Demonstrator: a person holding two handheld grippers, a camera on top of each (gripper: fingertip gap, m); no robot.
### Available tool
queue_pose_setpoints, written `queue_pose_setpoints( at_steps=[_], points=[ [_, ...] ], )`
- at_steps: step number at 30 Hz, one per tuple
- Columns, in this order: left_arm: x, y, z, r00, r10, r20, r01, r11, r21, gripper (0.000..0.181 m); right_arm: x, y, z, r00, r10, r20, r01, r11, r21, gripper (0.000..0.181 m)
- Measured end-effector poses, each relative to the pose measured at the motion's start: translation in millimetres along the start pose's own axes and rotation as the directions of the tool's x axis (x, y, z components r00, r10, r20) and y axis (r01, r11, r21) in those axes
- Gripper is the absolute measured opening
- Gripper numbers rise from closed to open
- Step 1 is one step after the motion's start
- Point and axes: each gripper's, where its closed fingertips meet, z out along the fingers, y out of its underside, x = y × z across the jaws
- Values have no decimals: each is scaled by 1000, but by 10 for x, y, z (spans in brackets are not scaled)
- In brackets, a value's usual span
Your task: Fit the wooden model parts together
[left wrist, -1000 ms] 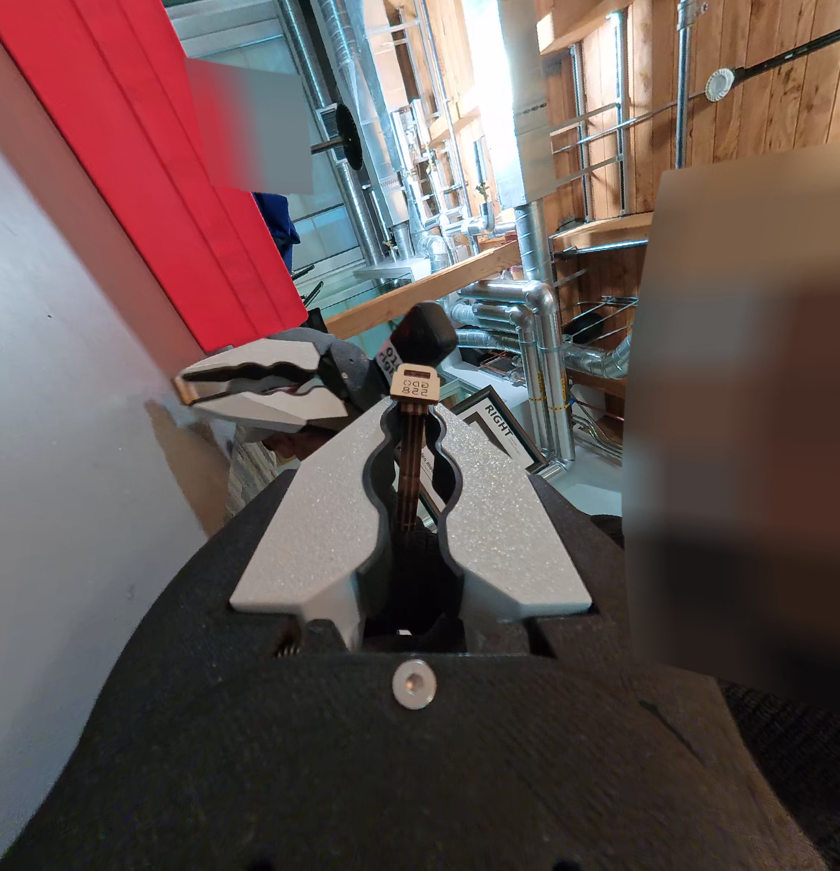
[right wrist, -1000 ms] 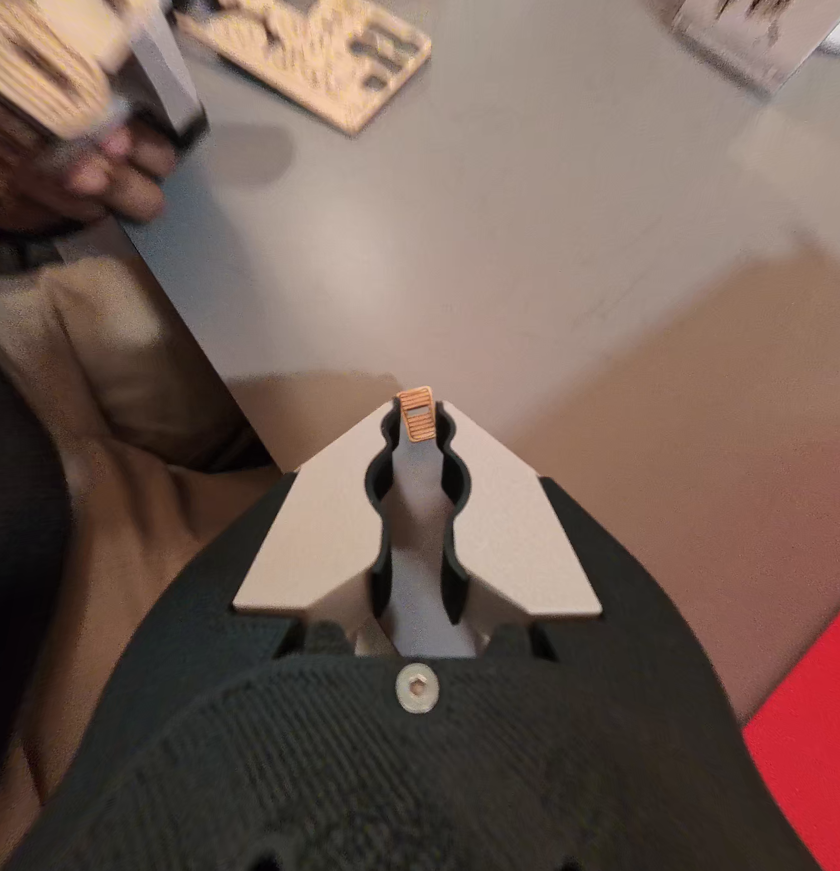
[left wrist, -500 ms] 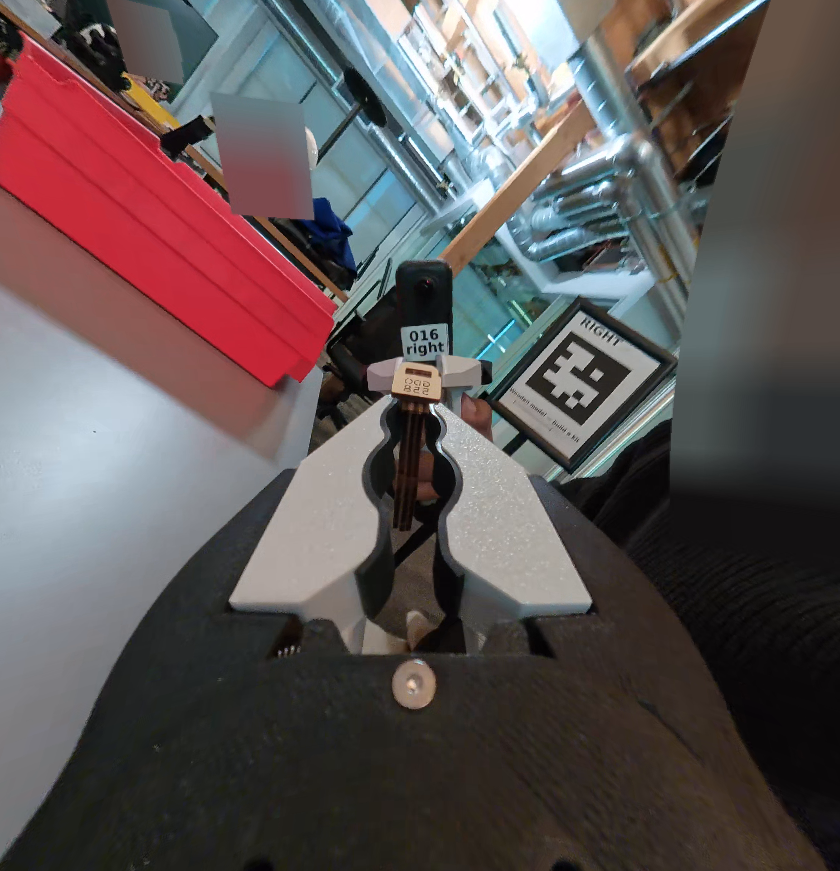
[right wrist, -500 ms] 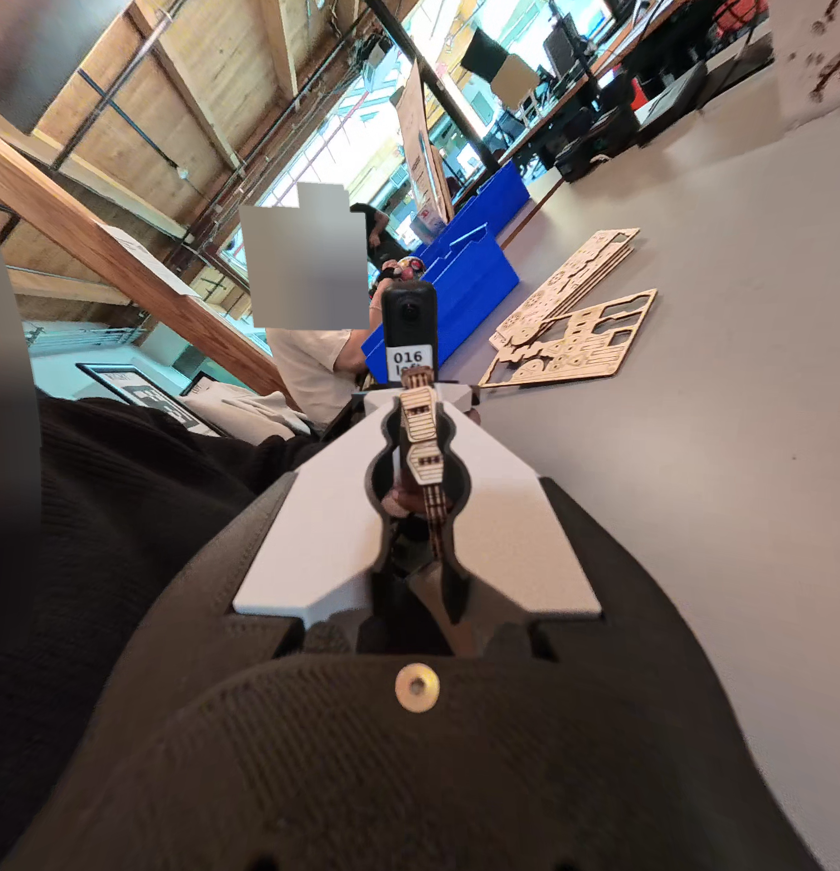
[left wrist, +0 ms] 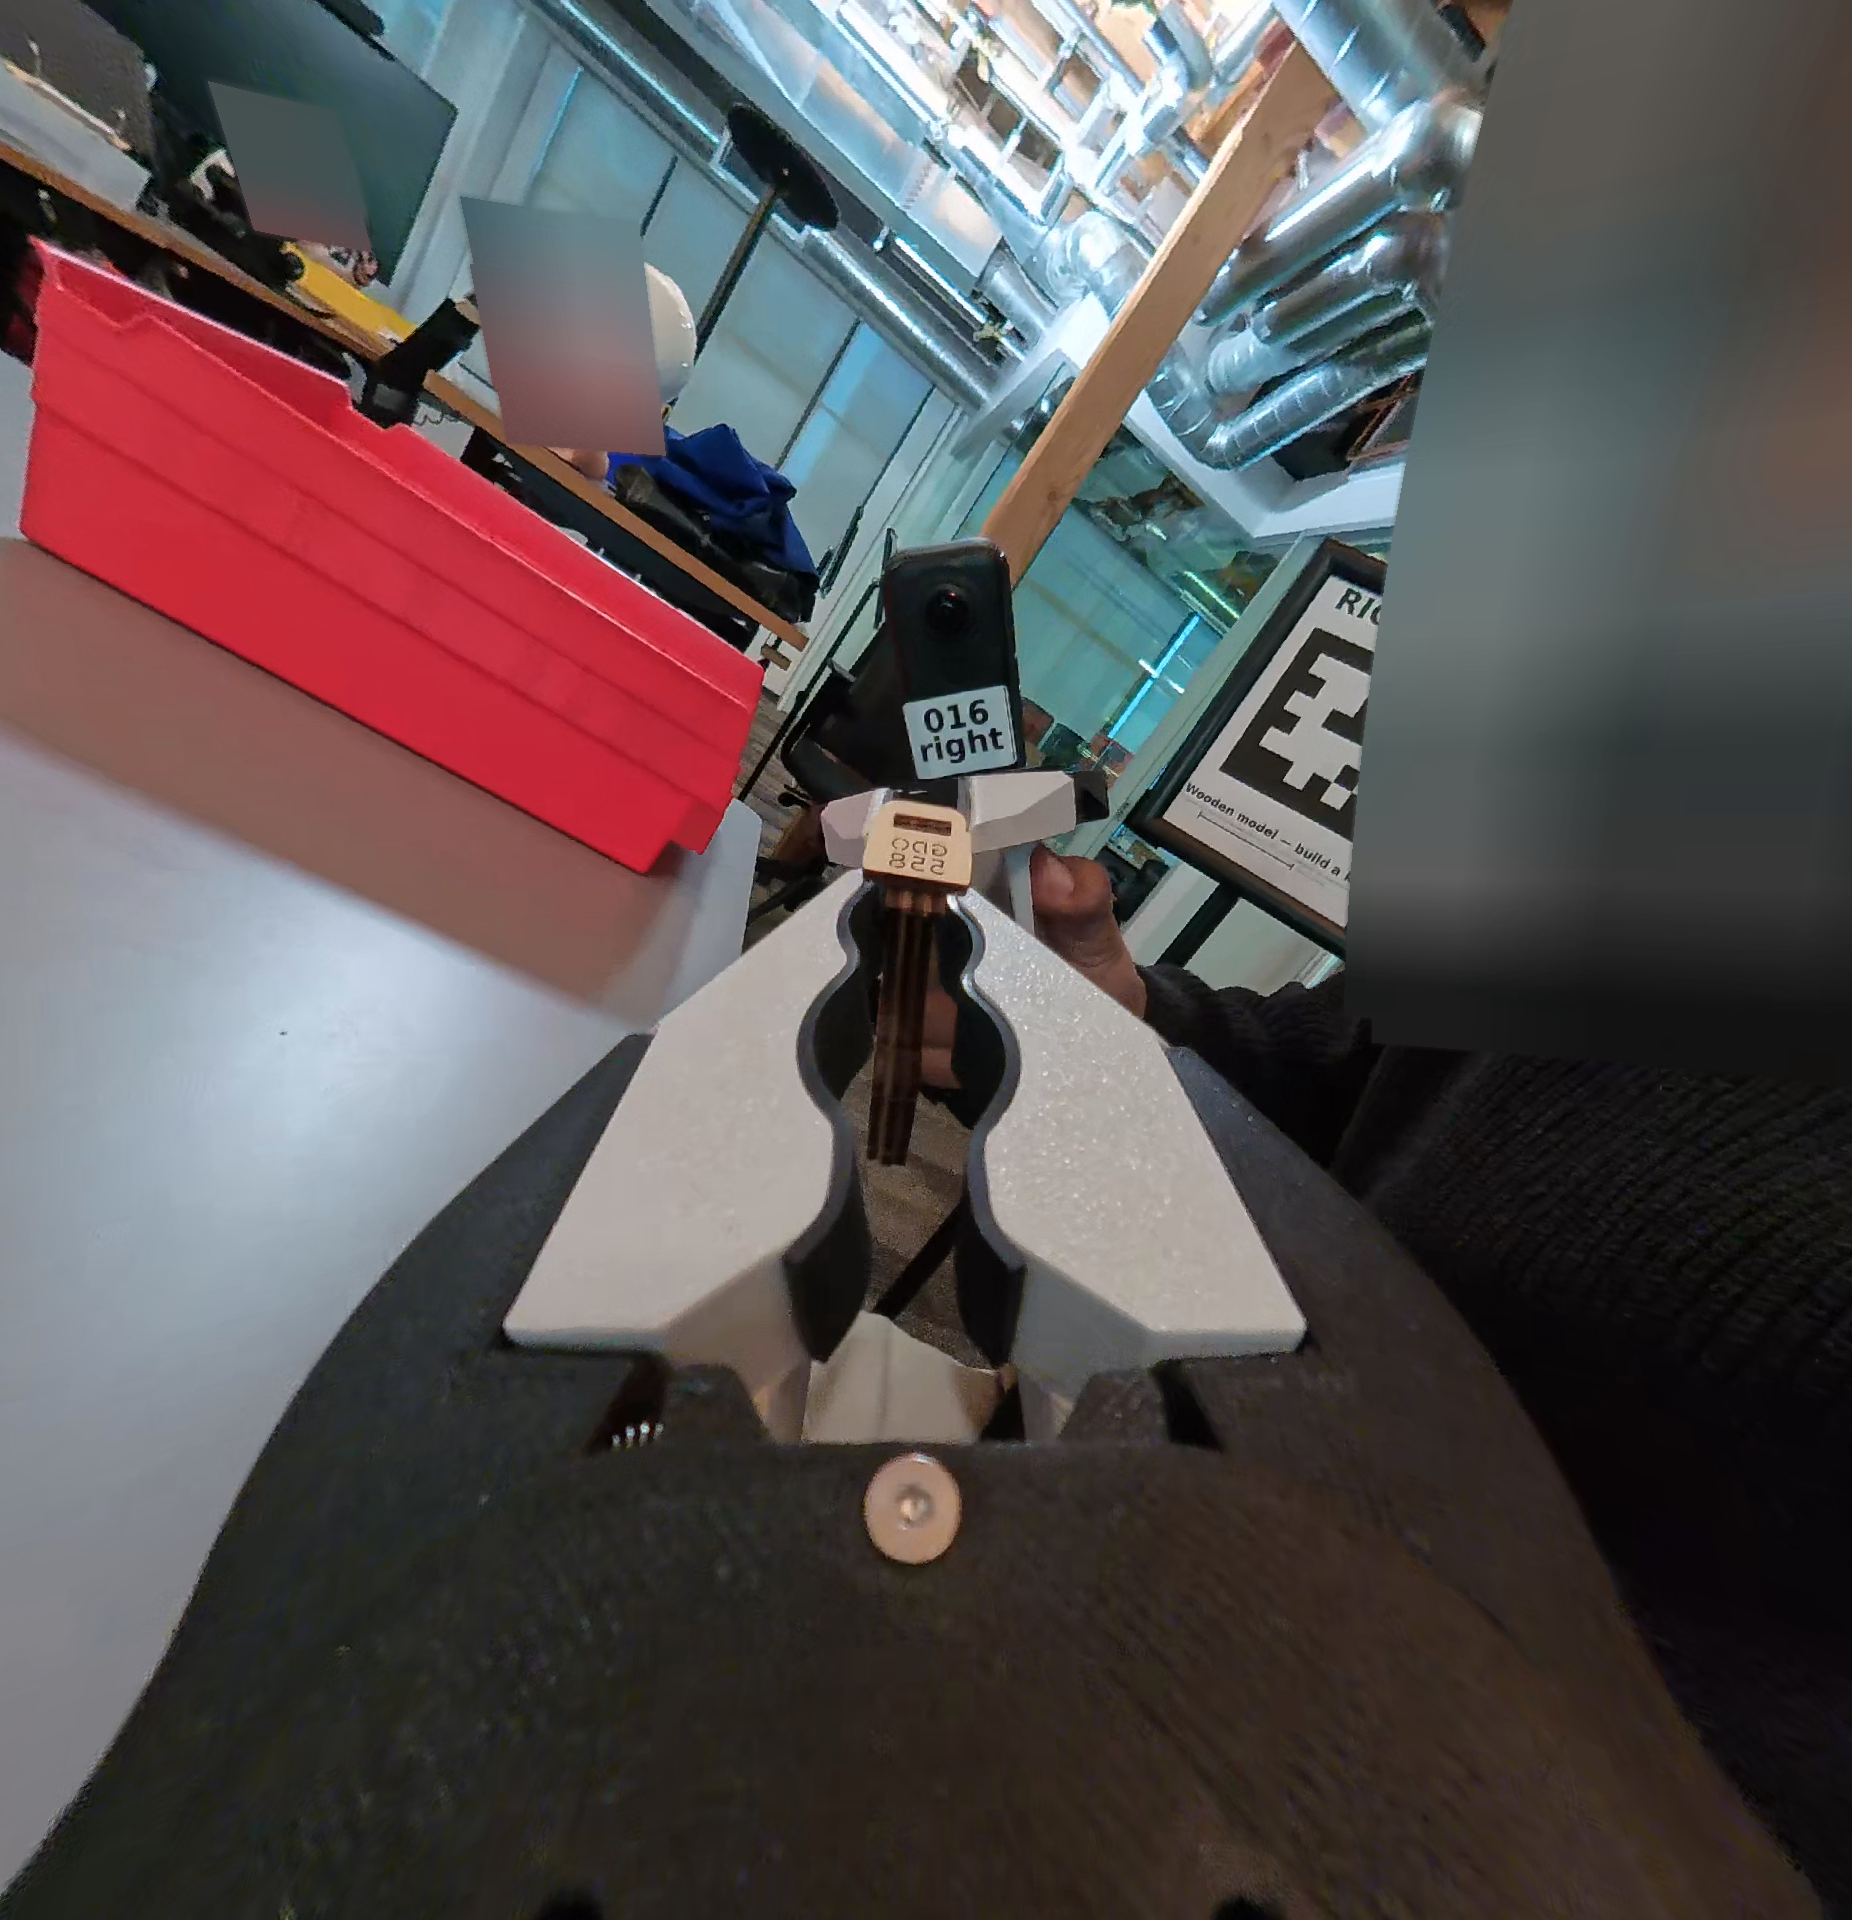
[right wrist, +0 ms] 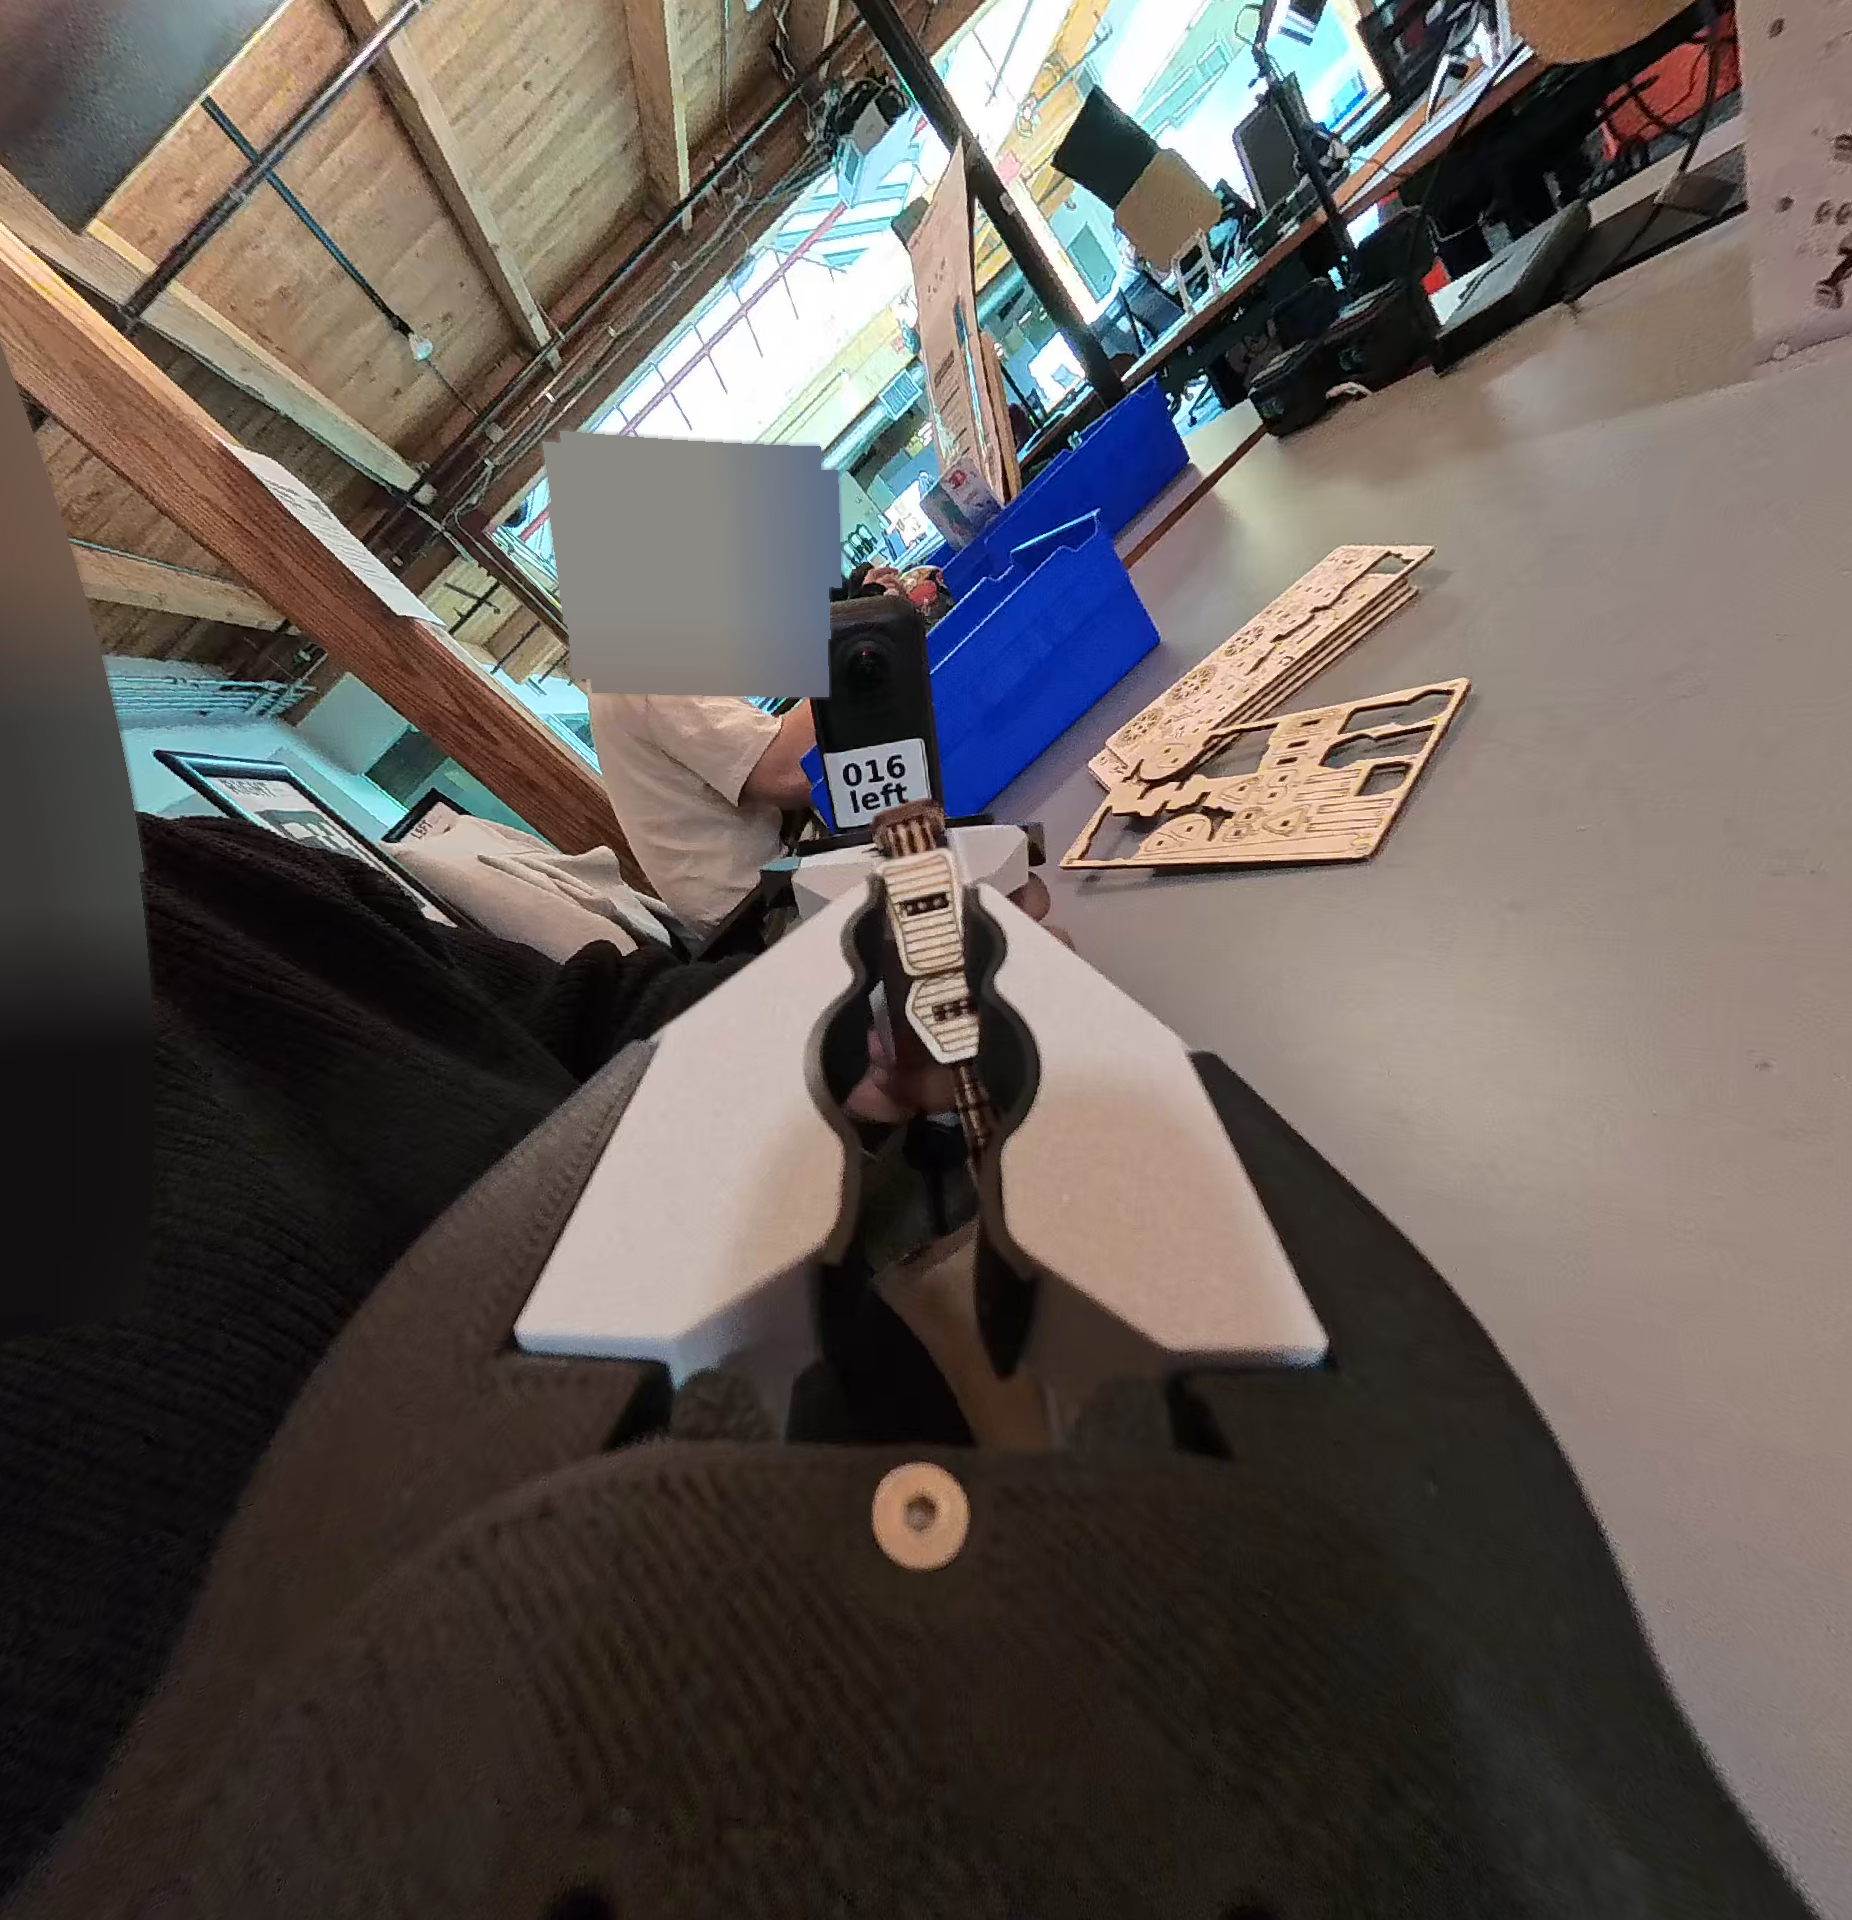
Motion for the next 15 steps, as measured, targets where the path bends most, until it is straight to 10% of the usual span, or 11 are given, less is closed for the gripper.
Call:
queue_pose_setpoints(
  at_steps=[15],
  points=[
    [73,-18,9,997,-51,-65,52,998,19,7,-51,-38,1,1000,-17,20,16,999,38,14]
  ],
)
